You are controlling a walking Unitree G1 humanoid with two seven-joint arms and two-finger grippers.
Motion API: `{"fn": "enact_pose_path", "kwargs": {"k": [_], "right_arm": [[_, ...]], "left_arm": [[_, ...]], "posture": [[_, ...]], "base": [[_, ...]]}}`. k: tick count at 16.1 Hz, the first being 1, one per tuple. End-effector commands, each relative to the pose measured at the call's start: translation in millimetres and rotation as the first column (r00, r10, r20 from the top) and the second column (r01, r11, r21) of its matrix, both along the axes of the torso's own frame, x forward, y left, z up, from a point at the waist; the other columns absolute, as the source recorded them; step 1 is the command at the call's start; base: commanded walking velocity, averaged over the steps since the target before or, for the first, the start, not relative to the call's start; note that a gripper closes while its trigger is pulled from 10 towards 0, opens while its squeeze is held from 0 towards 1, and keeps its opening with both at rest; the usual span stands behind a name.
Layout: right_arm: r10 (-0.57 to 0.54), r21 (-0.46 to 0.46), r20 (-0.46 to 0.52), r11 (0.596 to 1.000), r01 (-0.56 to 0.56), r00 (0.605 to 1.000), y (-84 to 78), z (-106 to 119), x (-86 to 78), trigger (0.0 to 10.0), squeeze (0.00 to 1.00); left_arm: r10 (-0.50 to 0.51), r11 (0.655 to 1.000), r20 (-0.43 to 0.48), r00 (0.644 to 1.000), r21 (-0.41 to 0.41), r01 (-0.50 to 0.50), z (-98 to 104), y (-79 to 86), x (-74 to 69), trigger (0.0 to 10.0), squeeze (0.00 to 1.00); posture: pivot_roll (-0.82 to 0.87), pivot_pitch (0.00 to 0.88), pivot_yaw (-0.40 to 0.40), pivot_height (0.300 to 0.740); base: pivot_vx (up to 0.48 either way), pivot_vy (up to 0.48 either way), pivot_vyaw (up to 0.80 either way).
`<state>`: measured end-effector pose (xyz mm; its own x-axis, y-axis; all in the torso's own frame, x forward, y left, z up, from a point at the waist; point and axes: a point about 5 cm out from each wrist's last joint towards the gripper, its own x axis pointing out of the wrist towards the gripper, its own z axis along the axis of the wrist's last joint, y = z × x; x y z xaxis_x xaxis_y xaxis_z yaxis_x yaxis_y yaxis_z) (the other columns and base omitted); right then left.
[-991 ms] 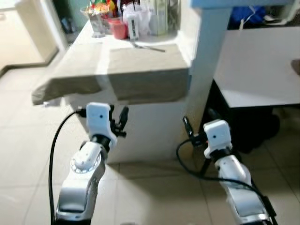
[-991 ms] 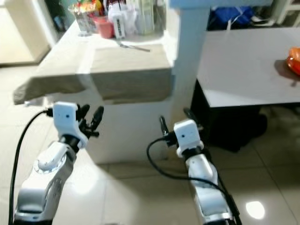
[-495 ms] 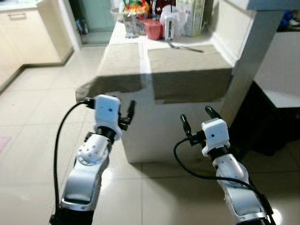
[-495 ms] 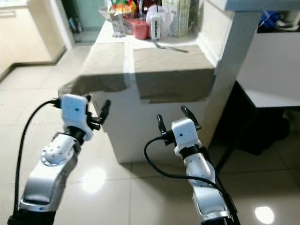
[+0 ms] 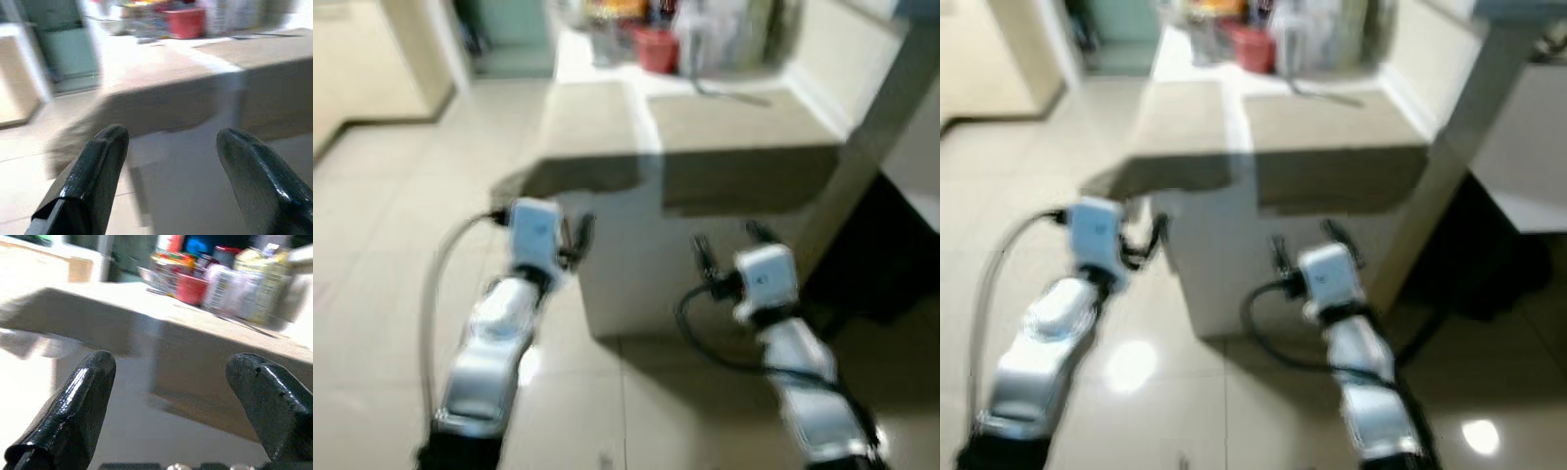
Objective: Setting the table
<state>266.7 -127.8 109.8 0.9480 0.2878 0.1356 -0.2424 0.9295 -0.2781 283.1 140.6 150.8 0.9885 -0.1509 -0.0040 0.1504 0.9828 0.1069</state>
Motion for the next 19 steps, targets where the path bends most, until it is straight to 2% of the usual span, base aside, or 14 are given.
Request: {"fn": "enact_pose_path", "kwargs": {"k": [1, 6, 12, 14, 15, 16, 19], "right_arm": [[-0.019, -0.014, 0.003, 1.0, 0.019, 1.0, -7.2, 0.2, 0.2, 10.0, 0.0], [-0.014, -0.014, 0.003, 1.0, 0.014, 1.0, -6.1, -0.8, -0.2, 10.0, 0.0], [-0.01, -0.018, 0.004, 1.0, 0.01, 1.0, -5.4, -0.9, -1.6, 10.0, 0.0], [-0.013, -0.019, 0.004, 1.0, 0.013, 1.0, -6.0, -0.8, -1.6, 10.0, 0.0], [-0.015, -0.02, 0.004, 1.0, 0.015, 1.0, -6.4, -0.6, -1.9, 10.0, 0.0], [-0.017, -0.021, 0.005, 1.0, 0.017, 1.0, -6.8, -0.2, -2.2, 10.0, 0.0], [-0.027, -0.02, 0.013, 0.999, 0.028, 1.0, -8.2, 1.2, -2.1, 10.0, 0.0]], "left_arm": [[-0.019, 1.0, 0.01, 1.0, -0.007, 0.019, 1.7, -7.6, 0.5, 10.0, 0.0], [-0.021, 1.0, 0.007, 1.0, -0.006, 0.021, 0.8, -8.7, 0.8, 10.0, 0.0], [-0.029, 1.0, 0.008, 1.0, -0.009, 0.029, 0.5, -10.1, 1.9, 10.0, 0.0], [-0.031, 0.999, 0.026, 0.999, 0.033, 0.03, 0.8, -10.8, 3.0, 10.0, 0.0], [-0.03, 0.998, 0.021, 0.999, 0.051, 0.028, 0.2, -10.6, 3.3, 10.0, 0.0], [-0.045, 0.999, 0.03, 0.999, 0.022, 0.044, 2.3, -12.9, 2.6, 10.0, 0.0], [-0.085, 0.995, 0.046, 0.995, 0.05, 0.083, 6.4, -20.9, 2.5, 10.0, 0.0]], "posture": [[-0.09, 0.0, 0.063, 0.74], [-0.09, 0.0, 0.066, 0.74], [-0.1, 0.0, 0.07, 0.74], [-0.1, 0.0, 0.07, 0.74], [-0.1, 0.0, 0.071, 0.74], [-0.1, 0.0, 0.073, 0.74], [-0.1, 0.0, 0.073, 0.74]], "base": [[0.0, -0.461, 0.0], [0.0, -0.433, 0.0], [0.286, -0.382, 0.0], [0.276, -0.388, 0.0], [0.0, 0.0, 0.0], [0.0, 0.0, 0.0], [0.431, 0.0, 0.0]]}}
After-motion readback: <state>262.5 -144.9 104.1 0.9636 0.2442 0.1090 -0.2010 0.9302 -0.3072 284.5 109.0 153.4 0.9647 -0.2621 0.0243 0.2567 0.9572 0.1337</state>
